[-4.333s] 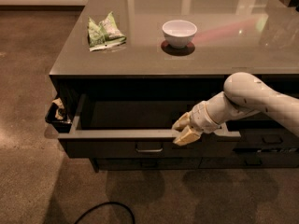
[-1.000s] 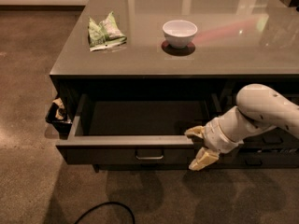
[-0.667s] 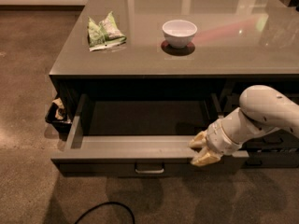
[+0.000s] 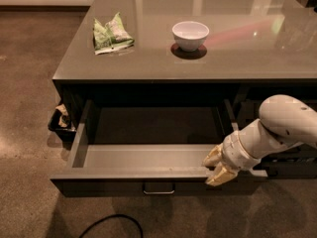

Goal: Open top drawer

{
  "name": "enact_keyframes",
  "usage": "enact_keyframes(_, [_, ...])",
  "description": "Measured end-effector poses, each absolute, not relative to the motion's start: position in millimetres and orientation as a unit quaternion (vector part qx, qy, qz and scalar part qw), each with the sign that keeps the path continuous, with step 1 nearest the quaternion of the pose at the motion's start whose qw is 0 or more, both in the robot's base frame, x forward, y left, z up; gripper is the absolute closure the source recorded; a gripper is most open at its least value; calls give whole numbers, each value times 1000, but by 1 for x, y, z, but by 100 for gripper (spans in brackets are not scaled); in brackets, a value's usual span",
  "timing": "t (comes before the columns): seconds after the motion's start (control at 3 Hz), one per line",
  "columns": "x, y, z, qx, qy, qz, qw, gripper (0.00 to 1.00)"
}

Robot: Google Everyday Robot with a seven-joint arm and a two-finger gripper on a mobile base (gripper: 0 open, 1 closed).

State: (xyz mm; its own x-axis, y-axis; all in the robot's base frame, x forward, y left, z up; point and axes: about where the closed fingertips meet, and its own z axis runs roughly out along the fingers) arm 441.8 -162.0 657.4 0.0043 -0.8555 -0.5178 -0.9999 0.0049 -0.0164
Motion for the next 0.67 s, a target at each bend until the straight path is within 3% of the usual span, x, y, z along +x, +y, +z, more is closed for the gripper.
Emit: enact_keyframes(0.67, [414,-159,659,-686,680,176,191,39])
